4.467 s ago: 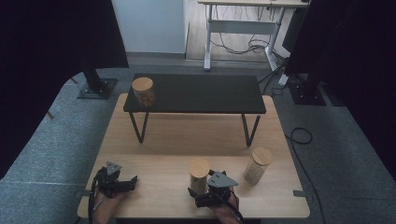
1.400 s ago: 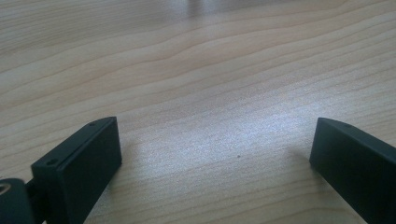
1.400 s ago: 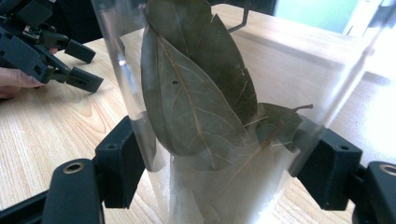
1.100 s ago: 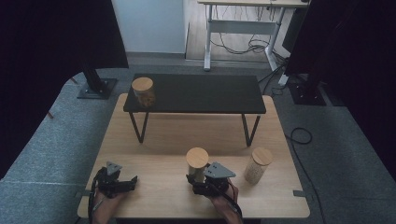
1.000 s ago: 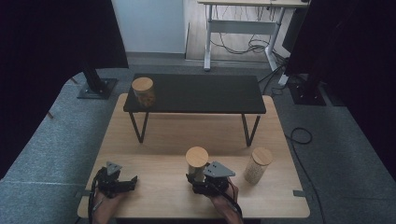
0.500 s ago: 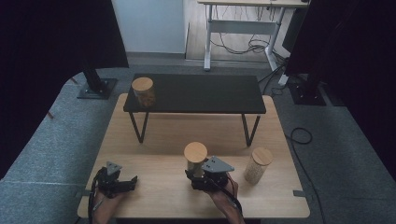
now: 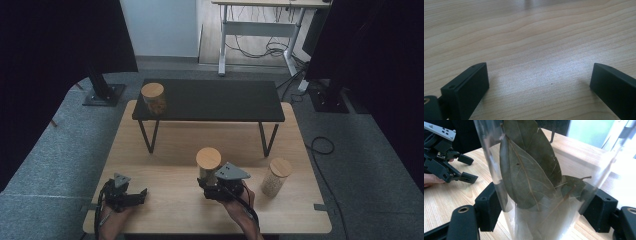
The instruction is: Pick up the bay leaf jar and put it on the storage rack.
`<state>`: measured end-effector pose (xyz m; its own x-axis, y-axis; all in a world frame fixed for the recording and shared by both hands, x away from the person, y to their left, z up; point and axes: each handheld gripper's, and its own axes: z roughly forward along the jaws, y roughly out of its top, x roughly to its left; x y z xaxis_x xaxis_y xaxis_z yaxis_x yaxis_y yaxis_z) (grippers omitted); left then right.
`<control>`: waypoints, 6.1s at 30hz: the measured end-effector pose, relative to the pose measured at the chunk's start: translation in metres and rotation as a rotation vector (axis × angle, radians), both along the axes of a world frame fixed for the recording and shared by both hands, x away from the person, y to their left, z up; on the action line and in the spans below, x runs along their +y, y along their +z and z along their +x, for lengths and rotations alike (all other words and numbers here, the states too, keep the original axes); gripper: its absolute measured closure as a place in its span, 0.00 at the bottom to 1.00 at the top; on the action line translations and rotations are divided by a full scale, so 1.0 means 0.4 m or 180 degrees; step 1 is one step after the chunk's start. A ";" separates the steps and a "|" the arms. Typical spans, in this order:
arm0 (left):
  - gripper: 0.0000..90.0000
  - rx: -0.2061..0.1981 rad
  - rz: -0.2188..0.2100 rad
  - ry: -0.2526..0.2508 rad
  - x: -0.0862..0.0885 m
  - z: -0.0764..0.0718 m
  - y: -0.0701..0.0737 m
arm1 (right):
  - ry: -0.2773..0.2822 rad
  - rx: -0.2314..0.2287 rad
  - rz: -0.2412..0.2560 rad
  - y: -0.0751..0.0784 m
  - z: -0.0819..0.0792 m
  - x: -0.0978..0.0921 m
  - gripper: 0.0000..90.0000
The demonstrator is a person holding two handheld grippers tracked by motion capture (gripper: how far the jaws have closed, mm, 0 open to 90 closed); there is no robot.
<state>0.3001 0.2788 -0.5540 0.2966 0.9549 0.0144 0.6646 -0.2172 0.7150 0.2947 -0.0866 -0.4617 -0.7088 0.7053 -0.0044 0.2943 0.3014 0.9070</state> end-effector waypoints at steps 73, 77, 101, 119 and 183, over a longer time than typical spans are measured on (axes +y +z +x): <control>0.02 0.0004 0.0009 -0.0008 0.000 0.000 0.000 | -0.0055 -0.0038 -0.0016 0.113 0.095 0.032 0.28; 0.02 0.0002 0.0008 -0.0008 0.000 0.000 0.000 | -0.0066 -0.0042 -0.0021 0.117 0.102 0.033 0.28; 0.02 0.0001 0.0002 -0.0017 0.000 0.000 0.000 | -0.0122 -0.0081 -0.0006 0.154 0.142 0.040 0.28; 0.02 -0.0006 -0.0003 -0.0018 0.000 0.000 -0.001 | -0.0139 -0.0102 -0.0038 0.178 0.174 0.058 0.28; 0.02 -0.0008 -0.0001 -0.0029 -0.001 0.000 -0.001 | -0.0239 -0.0113 -0.0071 0.283 0.284 0.067 0.28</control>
